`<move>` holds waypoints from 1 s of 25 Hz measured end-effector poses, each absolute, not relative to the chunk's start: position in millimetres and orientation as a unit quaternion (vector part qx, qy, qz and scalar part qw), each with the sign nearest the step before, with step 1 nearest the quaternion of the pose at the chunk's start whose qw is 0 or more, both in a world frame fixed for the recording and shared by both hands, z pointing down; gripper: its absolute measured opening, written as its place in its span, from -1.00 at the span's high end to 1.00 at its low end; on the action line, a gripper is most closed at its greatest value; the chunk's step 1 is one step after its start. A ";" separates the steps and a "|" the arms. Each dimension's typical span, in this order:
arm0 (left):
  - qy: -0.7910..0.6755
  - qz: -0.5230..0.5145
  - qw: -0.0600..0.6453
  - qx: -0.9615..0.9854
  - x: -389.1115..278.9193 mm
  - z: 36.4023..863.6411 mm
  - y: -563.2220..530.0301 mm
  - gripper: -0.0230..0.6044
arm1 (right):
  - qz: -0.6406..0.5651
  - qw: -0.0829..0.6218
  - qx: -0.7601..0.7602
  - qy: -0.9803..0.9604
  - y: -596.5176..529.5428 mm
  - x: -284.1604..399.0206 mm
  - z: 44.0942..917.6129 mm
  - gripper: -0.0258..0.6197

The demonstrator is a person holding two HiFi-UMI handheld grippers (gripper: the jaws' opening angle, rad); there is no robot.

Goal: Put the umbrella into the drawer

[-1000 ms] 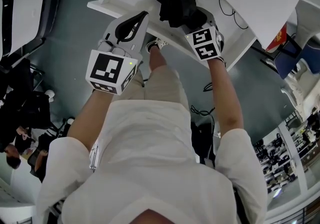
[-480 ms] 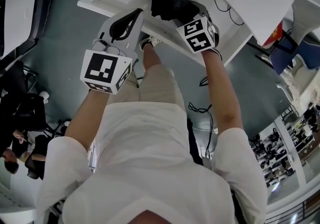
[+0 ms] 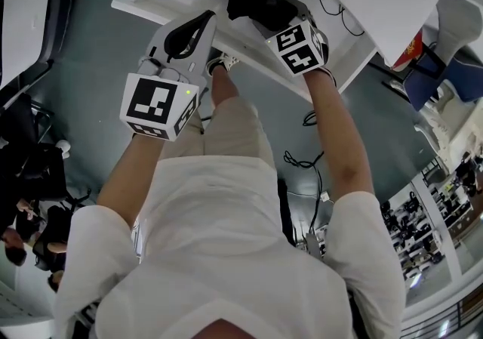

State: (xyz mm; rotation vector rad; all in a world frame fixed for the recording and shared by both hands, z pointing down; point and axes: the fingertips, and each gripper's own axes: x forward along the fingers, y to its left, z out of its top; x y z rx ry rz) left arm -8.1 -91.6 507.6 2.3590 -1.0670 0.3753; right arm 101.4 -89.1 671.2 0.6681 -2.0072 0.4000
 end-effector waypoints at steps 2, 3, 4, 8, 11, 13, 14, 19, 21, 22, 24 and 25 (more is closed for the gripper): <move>-0.392 0.139 0.259 0.872 -9.2 507.5 -89.7 0.88 | 0.172 0.471 0.270 -0.822 -90.3 102.0 673.1 -0.09; -0.391 0.139 0.258 0.873 -10.2 507.7 -88.3 0.88 | 0.173 0.470 0.269 -0.823 -90.6 101.3 673.6 -0.10; -0.390 0.139 0.257 0.873 -11.3 507.8 -87.0 0.88 | 0.171 0.468 0.267 -0.825 -90.7 100.4 673.7 -0.10; -0.385 0.141 0.254 0.876 -13.6 505.3 -85.0 0.88 | 0.173 0.466 0.274 -0.823 -90.7 101.0 673.8 -0.10; -0.381 0.145 0.248 0.879 -17.3 502.1 -83.6 0.88 | 0.172 0.467 0.280 -0.821 -89.9 100.4 673.3 -0.09; -0.379 0.147 0.243 0.881 -20.0 498.8 -84.4 0.88 | 0.165 0.469 0.283 -0.820 -91.0 99.3 672.1 -0.09; -0.377 0.149 0.241 0.882 -21.1 496.4 -84.8 0.88 | 0.161 0.471 0.284 -0.820 -91.3 98.5 671.2 -0.08; -0.365 0.155 0.226 0.890 -20.0 483.9 -85.3 0.88 | 0.155 0.469 0.303 -0.815 -86.9 99.4 669.0 -0.03; -0.358 0.158 0.223 0.893 -19.5 483.6 -86.0 0.88 | 0.153 0.468 0.314 -0.812 -86.4 100.3 668.1 -0.01; -0.356 0.159 0.222 0.894 -19.9 485.0 -86.4 0.88 | 0.152 0.467 0.319 -0.811 -86.6 100.1 667.8 -0.01; -0.350 0.162 0.223 0.895 -20.5 489.0 -85.9 0.88 | 0.150 0.465 0.327 -0.809 -87.1 98.9 667.5 0.00; -0.347 0.164 0.224 0.896 -20.1 490.6 -84.3 0.88 | 0.148 0.464 0.329 -0.809 -87.0 98.3 667.4 0.00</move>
